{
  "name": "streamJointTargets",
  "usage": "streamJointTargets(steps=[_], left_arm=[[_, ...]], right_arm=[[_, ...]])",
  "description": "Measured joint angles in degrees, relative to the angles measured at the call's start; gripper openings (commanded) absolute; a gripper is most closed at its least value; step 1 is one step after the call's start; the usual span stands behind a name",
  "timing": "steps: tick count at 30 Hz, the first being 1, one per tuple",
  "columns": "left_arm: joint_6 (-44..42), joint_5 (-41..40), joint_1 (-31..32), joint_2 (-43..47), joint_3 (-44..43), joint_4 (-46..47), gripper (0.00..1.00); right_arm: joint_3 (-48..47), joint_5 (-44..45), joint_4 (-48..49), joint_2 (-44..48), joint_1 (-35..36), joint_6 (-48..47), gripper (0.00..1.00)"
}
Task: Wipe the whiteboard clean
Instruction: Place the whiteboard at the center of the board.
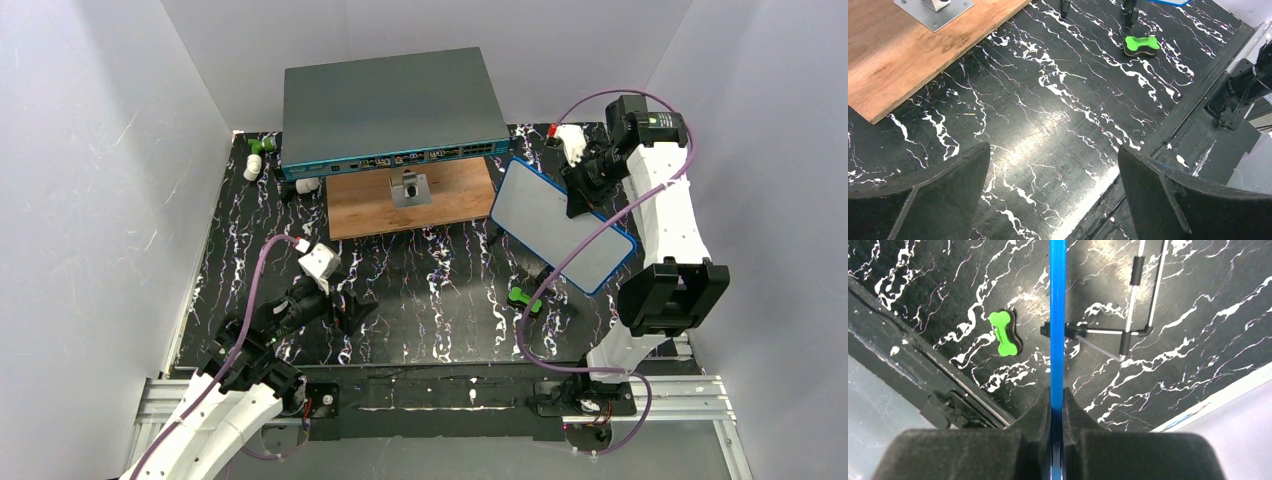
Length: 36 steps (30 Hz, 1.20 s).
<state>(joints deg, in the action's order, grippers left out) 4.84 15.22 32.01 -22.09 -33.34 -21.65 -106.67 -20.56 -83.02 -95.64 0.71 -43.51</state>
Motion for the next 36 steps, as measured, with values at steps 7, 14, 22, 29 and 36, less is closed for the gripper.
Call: streamJointTargets(steps=[7, 14, 22, 29, 36], left_arm=[[-0.02, 0.02, 0.0, -0.13, -0.02, 0.0, 0.98], [-0.2, 0.15, 0.0, -0.59, -0.02, 0.0, 0.98], [-0.22, 0.66, 0.0, -1.4, -0.02, 0.0, 0.98], [-0.22, 0.72, 0.0, -1.51, -0.02, 0.02, 0.98], [-0.22, 0.94, 0.0, -1.66, 0.0, 0.02, 0.98]], right_arm=[[-1.9, -0.31, 1.81, -2.47, 0.0, -0.17, 0.01], [-2.21, -0.74, 1.95, -5.92, -1.16, -0.44, 0.01], [-2.23, -1.7, 2.29, -6.99, -1.62, -0.44, 0.01], [-3.91, -4.13, 2.6, -11.54, -2.14, -0.17, 0.12], [-5.79, -4.52, 2.67, -14.45, -2.75, -0.24, 0.55]])
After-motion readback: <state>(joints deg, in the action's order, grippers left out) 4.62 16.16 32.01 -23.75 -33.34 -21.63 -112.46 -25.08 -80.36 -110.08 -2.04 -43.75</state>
